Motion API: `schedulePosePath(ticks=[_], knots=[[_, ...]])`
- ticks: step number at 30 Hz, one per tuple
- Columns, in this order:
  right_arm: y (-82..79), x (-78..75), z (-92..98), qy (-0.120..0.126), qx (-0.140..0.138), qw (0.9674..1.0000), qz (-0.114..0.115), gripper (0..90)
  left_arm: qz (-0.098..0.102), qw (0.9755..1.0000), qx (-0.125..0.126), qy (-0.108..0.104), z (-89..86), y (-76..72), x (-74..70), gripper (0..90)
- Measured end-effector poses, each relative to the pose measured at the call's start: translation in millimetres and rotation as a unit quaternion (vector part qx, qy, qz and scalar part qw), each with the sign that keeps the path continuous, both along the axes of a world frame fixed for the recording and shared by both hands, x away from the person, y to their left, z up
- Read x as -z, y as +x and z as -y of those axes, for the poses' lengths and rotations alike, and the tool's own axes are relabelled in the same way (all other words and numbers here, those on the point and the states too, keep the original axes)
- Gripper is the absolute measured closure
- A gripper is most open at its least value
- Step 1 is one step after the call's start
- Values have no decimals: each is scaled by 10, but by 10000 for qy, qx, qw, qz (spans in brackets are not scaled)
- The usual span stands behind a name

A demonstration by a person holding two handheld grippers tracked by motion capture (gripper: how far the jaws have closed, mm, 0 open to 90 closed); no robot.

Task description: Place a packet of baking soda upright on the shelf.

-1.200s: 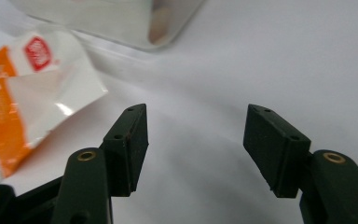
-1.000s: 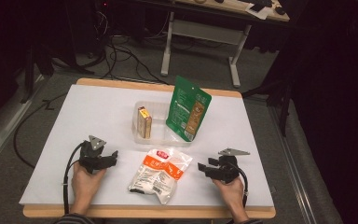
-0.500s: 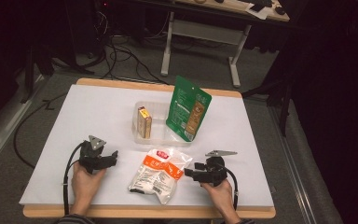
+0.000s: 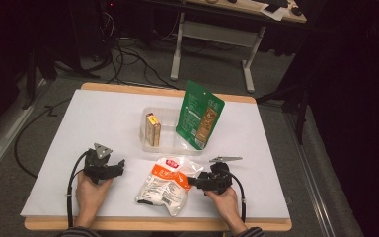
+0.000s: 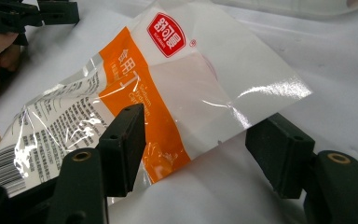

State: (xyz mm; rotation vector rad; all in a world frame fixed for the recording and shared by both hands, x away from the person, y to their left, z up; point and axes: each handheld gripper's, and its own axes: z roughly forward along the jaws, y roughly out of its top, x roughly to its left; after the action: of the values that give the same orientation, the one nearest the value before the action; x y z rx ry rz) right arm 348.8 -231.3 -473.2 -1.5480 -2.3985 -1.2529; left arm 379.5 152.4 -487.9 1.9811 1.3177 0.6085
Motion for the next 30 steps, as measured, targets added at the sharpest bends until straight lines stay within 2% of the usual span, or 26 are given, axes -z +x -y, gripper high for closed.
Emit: schedulePosePath(ticks=[10, 18, 22, 28, 29, 30], knots=[[60, 20, 0, 189, 74, 9998, -78, 415, 4, 10000, -1, 5, 1, -1, 0, 225], [75, 24, 5, 144, 142, 9998, -64, 487, 5, 10000, -2, 6, 2, -1, 0, 225], [87, 30, 17, 140, 151, 9998, -35, 572, 16, 10000, -14, -6, 5, -1, 2, 225], [88, 3, 47, 383, 92, 9992, 16, 712, 29, 10000, -15, 11, 8, -3, 2, 226], [88, 3, 47, 383, 92, 9992, 16, 712, 29, 10000, -15, 11, 8, -3, 2, 226], [89, -2, 55, 456, 41, 9989, 42, 755, 31, 10000, -10, 15, 8, -4, 2, 226]])
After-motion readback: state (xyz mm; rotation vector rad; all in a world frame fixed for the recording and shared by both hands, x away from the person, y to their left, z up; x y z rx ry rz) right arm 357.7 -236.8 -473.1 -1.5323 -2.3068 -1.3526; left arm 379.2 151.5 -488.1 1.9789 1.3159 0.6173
